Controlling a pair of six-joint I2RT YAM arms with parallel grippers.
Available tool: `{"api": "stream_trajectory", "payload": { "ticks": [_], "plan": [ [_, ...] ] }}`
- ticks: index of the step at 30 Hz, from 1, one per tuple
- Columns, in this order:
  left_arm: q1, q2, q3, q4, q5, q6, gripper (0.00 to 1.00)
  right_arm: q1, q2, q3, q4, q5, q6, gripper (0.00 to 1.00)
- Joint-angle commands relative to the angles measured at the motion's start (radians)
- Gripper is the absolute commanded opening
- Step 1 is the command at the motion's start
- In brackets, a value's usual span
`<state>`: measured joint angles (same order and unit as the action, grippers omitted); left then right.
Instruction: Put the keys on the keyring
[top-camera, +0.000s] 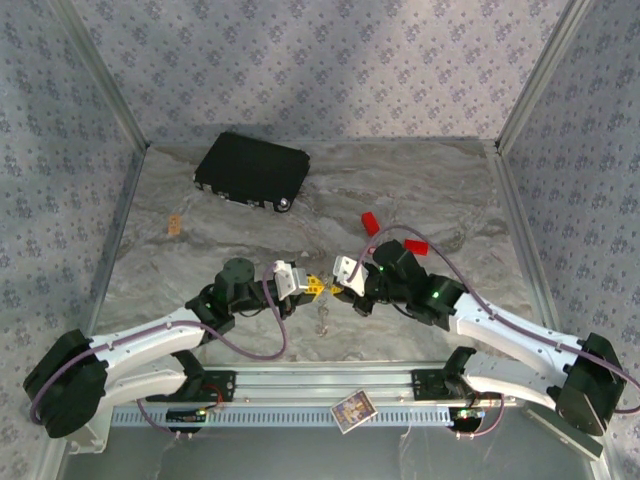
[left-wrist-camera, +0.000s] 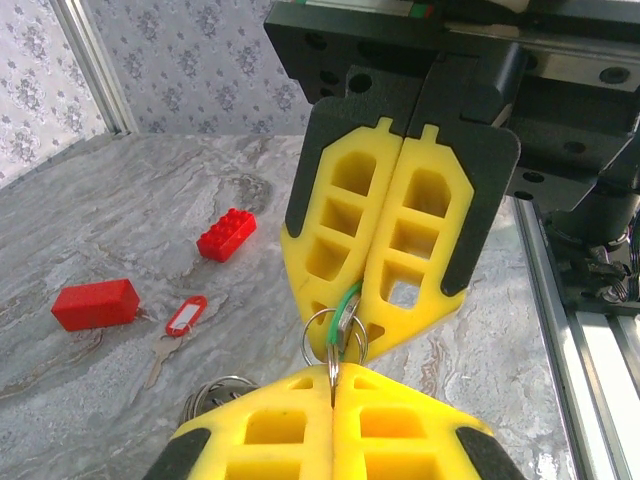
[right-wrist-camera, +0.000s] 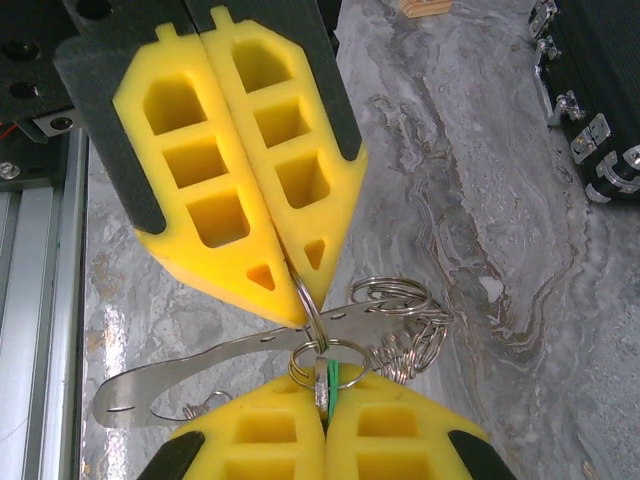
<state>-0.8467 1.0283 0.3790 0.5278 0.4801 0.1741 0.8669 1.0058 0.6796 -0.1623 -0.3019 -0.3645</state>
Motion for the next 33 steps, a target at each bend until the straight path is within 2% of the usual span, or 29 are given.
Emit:
{"api": "stream_trajectory", "payload": {
  "ticks": [1, 13, 22, 33],
  "plan": [
    [-0.003, -0.007, 0.02, 0.005, 0.014, 0.003, 0.0, 0.002, -0.014, 0.028, -0.01, 0.013, -0.015, 0.04],
    [-0.003, -0.009, 0.017, 0.051, 0.029, -0.01, 0.0, 0.003, 0.056, 0.038, -0.019, -0.018, -0.017, 0.03],
    [-0.003, 0.006, 0.014, 0.036, 0.027, -0.002, 0.0, 0.004, 0.011, 0.03, 0.029, -0.003, -0.023, 0.03],
    [-0.003, 0.024, 0.027, 0.008, 0.028, 0.011, 0.0, 0.001, -0.024, 0.031, -0.004, 0.013, -0.05, 0.05]
  ]
}}
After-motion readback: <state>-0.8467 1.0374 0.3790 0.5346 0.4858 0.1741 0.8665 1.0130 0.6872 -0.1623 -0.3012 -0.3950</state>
